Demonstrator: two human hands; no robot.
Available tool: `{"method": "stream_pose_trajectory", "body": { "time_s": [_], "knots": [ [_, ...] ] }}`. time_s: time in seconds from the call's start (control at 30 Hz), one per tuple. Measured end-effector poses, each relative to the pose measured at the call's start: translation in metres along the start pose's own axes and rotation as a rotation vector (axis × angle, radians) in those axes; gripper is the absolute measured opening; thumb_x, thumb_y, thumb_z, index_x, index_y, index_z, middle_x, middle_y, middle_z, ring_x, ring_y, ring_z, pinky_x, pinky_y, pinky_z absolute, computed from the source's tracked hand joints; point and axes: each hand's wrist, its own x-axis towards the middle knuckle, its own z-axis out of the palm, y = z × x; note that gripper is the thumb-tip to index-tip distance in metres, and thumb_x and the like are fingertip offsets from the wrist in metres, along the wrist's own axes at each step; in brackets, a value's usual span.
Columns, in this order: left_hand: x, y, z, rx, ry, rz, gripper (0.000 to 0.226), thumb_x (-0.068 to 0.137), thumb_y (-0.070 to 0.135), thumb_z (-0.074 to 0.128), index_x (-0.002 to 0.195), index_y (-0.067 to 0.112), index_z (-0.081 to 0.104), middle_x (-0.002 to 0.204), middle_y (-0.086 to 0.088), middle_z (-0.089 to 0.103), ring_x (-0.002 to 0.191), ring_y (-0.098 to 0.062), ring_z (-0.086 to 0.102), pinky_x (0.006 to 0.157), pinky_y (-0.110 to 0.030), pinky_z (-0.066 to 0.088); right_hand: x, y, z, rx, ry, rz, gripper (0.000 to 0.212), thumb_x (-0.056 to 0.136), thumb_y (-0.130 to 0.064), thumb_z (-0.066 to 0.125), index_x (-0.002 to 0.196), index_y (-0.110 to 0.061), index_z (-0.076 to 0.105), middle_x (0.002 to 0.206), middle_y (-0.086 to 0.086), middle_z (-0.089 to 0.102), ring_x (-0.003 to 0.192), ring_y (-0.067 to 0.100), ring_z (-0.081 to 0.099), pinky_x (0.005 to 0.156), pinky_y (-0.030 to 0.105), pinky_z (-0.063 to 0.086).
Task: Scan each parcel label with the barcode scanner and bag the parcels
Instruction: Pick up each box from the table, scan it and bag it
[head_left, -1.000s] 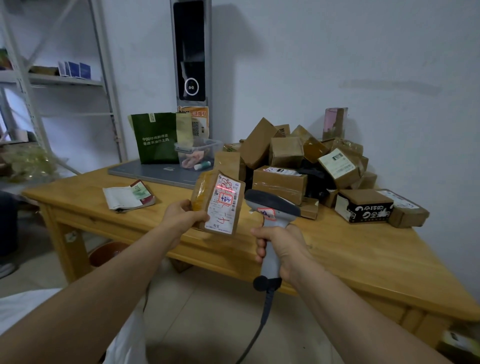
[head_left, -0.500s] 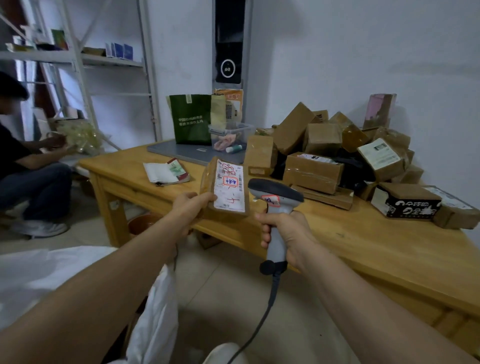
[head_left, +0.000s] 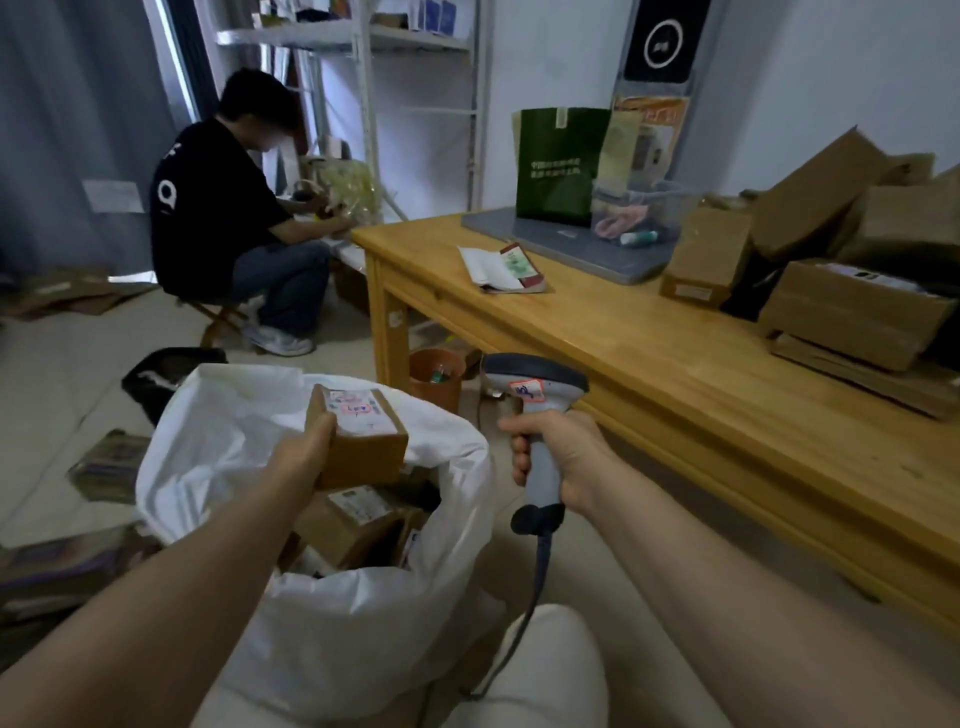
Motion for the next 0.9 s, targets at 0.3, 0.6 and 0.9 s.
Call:
{"method": "stream_pose_trajectory", "body": {
  "time_s": [0.3, 0.6, 0.9],
  "knots": [
    [-0.008, -0.005, 0.029, 0.211, -0.121, -0.016, 0.045, 0.094, 0.023, 0.059, 0.130, -0.002, 0.050, 0.131, -0.022, 0.054, 0.119, -0.039, 0.053, 0.083, -0.037, 0.048, 0.008, 0.002, -0.010, 0.002, 0.064, 0.028, 0.020, 0.082, -0.001, 0.067, 0.068, -0.008, 0.055, 0.050, 0.004, 0.051, 0.043, 0.014, 0.046, 0.043, 0.023, 0.044],
    [-0.091, 0.081, 0.161, 0.490, -0.262, 0.504, 0.061, 0.080, 0.049, 0.053, 0.131, 0.016, 0.052, 0.139, -0.018, 0.043, 0.125, -0.038, 0.041, 0.106, -0.048, 0.039, 0.000, -0.024, -0.082, 0.189, 0.180, 0.056, 0.022, 0.082, 0.001, 0.066, 0.070, -0.009, 0.051, 0.048, 0.003, 0.049, 0.040, 0.014, 0.044, 0.044, 0.024, 0.044],
    [-0.216, 0.126, 0.321, 0.548, -0.577, 0.756, 0.069, 0.088, 0.033, 0.063, 0.148, 0.018, 0.033, 0.149, -0.010, 0.032, 0.127, -0.029, 0.045, 0.101, -0.038, 0.042, -0.040, -0.065, -0.225, 0.373, 0.388, -0.076, 0.017, 0.083, 0.001, 0.064, 0.075, -0.007, 0.052, 0.046, 0.001, 0.049, 0.034, 0.012, 0.045, 0.040, 0.021, 0.045]
  ]
}}
